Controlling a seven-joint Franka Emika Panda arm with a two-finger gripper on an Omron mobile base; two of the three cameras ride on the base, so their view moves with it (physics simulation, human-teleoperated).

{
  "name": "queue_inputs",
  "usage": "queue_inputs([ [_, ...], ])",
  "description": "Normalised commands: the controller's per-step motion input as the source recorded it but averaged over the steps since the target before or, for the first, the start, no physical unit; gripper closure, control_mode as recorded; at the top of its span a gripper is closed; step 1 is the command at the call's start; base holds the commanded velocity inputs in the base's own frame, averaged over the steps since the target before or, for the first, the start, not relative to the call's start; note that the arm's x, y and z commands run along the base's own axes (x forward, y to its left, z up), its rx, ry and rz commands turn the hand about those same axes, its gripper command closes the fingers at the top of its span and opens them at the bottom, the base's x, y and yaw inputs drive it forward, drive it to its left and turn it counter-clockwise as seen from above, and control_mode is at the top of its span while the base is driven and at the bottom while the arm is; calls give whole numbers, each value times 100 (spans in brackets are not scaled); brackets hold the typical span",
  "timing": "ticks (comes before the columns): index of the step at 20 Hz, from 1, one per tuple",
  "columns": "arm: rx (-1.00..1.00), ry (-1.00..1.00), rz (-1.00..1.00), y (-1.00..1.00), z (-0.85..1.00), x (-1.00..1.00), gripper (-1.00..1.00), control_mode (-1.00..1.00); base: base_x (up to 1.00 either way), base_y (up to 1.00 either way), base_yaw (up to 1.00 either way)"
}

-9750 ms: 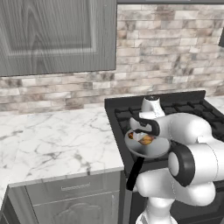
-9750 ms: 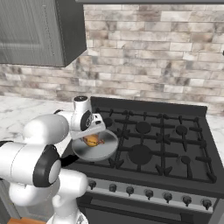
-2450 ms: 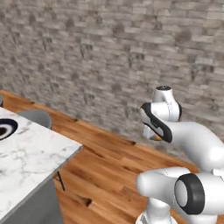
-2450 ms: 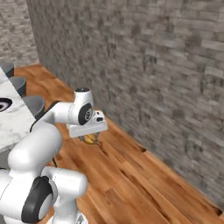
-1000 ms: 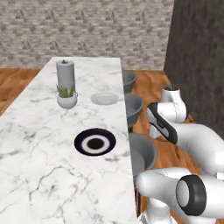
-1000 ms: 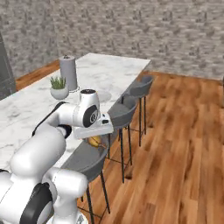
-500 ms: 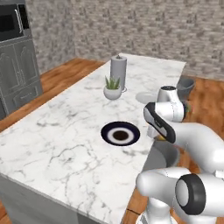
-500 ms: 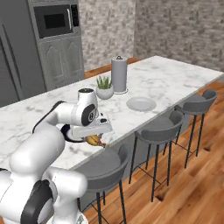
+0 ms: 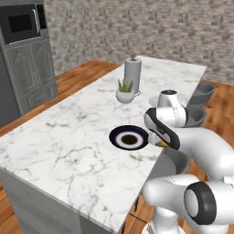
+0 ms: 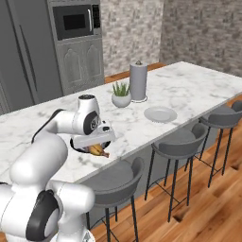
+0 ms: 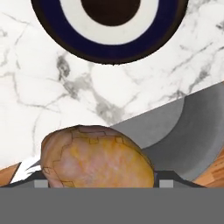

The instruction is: Take the chicken drumsticks from the pan and place one on each plate on the dining counter.

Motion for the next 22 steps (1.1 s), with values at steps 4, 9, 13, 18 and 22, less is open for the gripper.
queue_inputs([
  [4,3,3,0,-2,0,28,100,-100,8,0,0],
  [9,4,1,0,15,-2,82,100,-100,0,0,0],
  [13,2,0,0,46,-12,88,100,-100,0,0,0],
  [18,0,0,0,54,-18,73,100,-100,0,0,0],
  [22,0,0,0,29,-34,54,100,-100,0,0,0],
])
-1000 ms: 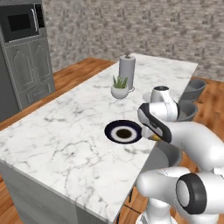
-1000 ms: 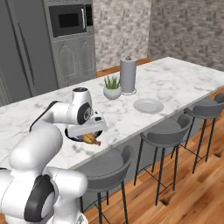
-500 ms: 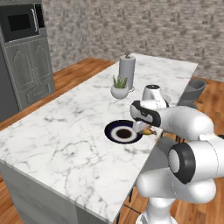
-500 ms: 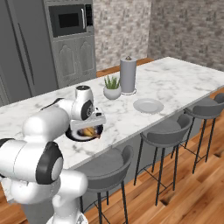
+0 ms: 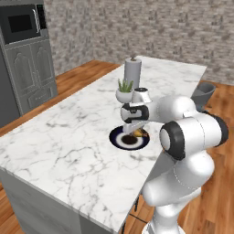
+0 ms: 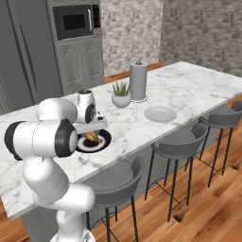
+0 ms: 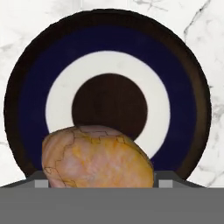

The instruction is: Take the chicken drumsticks from the pan and place one on each plate on the dining counter.

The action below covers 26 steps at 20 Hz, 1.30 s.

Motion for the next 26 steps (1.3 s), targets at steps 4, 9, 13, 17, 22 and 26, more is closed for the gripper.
queue_inputs([
  [4,0,2,0,21,-39,41,100,-100,0,0,0],
  [9,0,1,0,0,-30,32,100,-100,0,0,0],
  [13,0,0,0,0,-25,19,100,-100,0,0,0],
  [17,0,0,-1,0,-1,0,100,-100,0,0,0],
  [22,0,1,-2,0,-4,0,100,-100,0,0,0],
  [26,0,4,-4,3,-14,0,-100,-100,0,0,0],
])
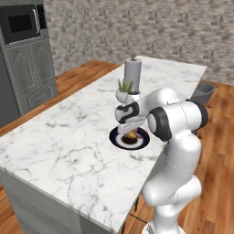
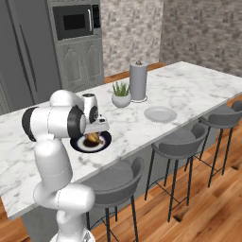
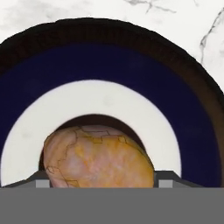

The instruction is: Take the chicken drumsticks from the pan and place one on each plate on the dining counter.

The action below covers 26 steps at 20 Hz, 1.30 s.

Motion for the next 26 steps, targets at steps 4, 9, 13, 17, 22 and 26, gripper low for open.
queue_inputs([
  [4,0,0,-3,0,2,0,-100,-100,0,0,0],
  [9,0,0,-1,0,29,-3,-100,-100,0,0,0],
  [13,0,0,0,1,35,-16,-100,-100,0,0,0],
  [17,0,-1,0,2,34,-19,-100,-100,0,0,0],
  [22,0,-1,0,-5,51,-49,-100,-100,0,0,0],
  [26,0,0,-9,-2,24,-84,-100,-100,0,0,0],
])
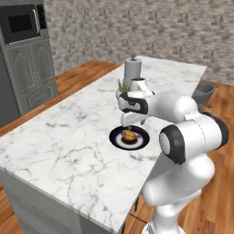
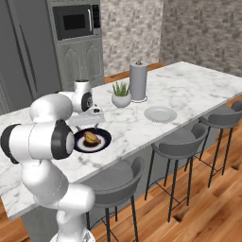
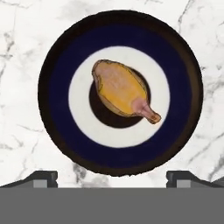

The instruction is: Take the chicken drumsticks from the pan and place one on each plate on the dining counter.

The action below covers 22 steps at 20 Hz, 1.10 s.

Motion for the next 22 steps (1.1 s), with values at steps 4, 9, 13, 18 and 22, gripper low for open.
queue_inputs([
  [4,0,0,-12,-1,12,-88,-100,-100,0,0,0],
  [9,0,0,-9,-6,14,-84,-100,-100,0,0,0],
  [13,0,-11,0,-19,16,-78,-100,-100,0,0,0],
  [18,0,-3,0,-15,7,-68,-100,-100,0,0,0],
  [22,0,0,0,0,0,-7,-100,-100,0,0,0],
])
